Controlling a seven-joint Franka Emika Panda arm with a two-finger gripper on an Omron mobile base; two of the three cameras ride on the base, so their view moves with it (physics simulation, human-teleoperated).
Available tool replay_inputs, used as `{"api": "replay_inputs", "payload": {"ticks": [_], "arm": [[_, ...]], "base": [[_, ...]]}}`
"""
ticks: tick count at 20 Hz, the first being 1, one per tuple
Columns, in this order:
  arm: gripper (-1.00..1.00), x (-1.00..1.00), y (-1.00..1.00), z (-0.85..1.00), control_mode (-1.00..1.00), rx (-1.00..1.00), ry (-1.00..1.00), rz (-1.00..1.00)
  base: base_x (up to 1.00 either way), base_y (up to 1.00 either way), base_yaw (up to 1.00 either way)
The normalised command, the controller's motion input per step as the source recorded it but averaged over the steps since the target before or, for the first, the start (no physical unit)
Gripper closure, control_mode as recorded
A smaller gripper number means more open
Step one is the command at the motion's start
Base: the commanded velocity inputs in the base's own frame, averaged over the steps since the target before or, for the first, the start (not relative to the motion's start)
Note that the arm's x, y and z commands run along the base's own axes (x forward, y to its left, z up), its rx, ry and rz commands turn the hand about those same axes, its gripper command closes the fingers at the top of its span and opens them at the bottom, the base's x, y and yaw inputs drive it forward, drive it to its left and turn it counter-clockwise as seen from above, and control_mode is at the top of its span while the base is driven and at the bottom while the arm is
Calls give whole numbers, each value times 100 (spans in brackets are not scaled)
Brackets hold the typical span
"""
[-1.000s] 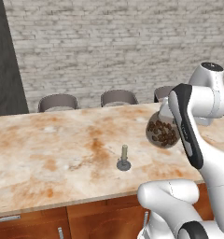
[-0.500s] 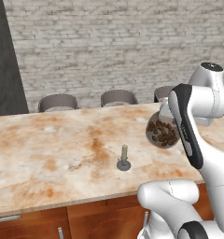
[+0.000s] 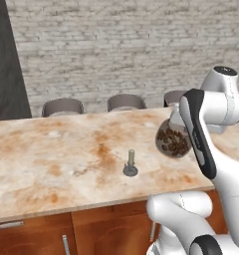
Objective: Pick the jar and candle from the dining table and place them in the open cabinet. Close the cabinet after placing the objects.
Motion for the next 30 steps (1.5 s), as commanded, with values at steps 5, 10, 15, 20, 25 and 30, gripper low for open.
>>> {"api": "replay_inputs", "payload": {"ticks": [5, 10, 15, 20, 25, 30], "arm": [[100, 0, 0, 0, 100, 0, 0, 0], [100, 0, 0, 0, 100, 0, 0, 0], [100, 0, 0, 0, 100, 0, 0, 0], [100, 0, 0, 0, 100, 0, 0, 0], [100, 0, 0, 0, 100, 0, 0, 0], [100, 0, 0, 0, 100, 0, 0, 0]], "base": [[-51, 1, 0], [-27, 0, -17], [0, 2, -84], [0, 4, -99], [0, 3, -99], [4, 3, -93]]}}
